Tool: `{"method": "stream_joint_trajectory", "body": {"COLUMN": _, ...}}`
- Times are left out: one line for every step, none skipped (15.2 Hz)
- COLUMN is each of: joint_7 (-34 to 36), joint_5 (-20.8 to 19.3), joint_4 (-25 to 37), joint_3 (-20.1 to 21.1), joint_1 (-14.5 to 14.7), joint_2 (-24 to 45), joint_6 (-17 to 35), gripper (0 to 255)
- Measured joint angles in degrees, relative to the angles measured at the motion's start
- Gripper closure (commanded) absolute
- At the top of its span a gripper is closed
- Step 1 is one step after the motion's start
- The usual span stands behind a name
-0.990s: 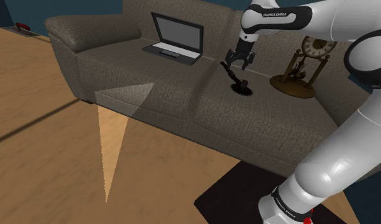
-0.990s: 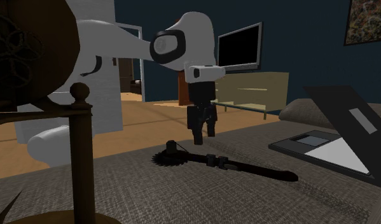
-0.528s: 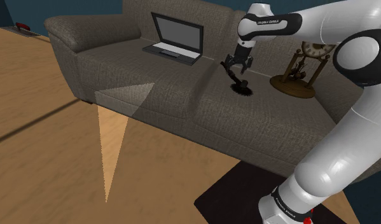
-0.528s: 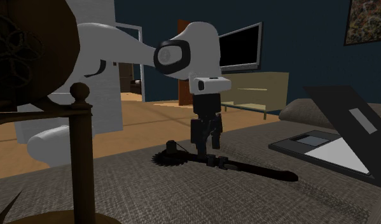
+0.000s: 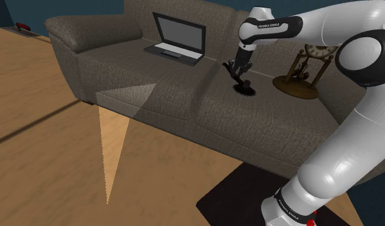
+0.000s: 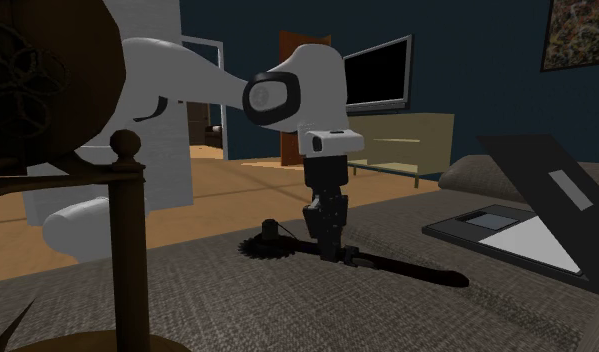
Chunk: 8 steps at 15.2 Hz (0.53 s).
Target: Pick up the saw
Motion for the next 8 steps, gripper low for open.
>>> {"method": "stream_joint_trajectory", "body": {"joint_7": 0.0, "joint_5": 0.0, "joint_4": 0.0, "joint_3": 0.0, "joint_1": 0.0, "joint_2": 0.0, "joint_6": 0.0, "gripper": 255}}
{"method": "stream_joint_trajectory", "body": {"joint_7": 0.0, "joint_5": 0.0, "joint_4": 0.0, "joint_3": 0.0, "joint_1": 0.0, "joint_2": 0.0, "joint_6": 0.0, "gripper": 255}}
{"method": "stream_joint_trajectory", "body": {"joint_7": 0.0, "joint_5": 0.0, "joint_4": 0.0, "joint_3": 0.0, "joint_1": 0.0, "joint_2": 0.0, "joint_6": 0.0, "gripper": 255}}
{"method": "stream_joint_trajectory", "body": {"joint_7": 0.0, "joint_5": 0.0, "joint_4": 0.0, "joint_3": 0.0, "joint_1": 0.0, "joint_2": 0.0, "joint_6": 0.1, "gripper": 255}}
{"method": "stream_joint_trajectory", "body": {"joint_7": 0.0, "joint_5": 0.0, "joint_4": -0.1, "joint_3": 0.0, "joint_1": 0.0, "joint_2": -0.1, "joint_6": 0.1, "gripper": 255}}
{"method": "stream_joint_trajectory", "body": {"joint_7": 0.0, "joint_5": 0.0, "joint_4": 0.1, "joint_3": 0.0, "joint_1": 0.0, "joint_2": -0.2, "joint_6": -0.3, "gripper": 255}}
{"method": "stream_joint_trajectory", "body": {"joint_7": -0.1, "joint_5": 0.0, "joint_4": 0.7, "joint_3": 0.0, "joint_1": 0.0, "joint_2": -0.2, "joint_6": -0.9, "gripper": 255}}
{"method": "stream_joint_trajectory", "body": {"joint_7": -0.2, "joint_5": 0.0, "joint_4": 1.3, "joint_3": 0.0, "joint_1": 0.0, "joint_2": -0.2, "joint_6": -1.6, "gripper": 255}}
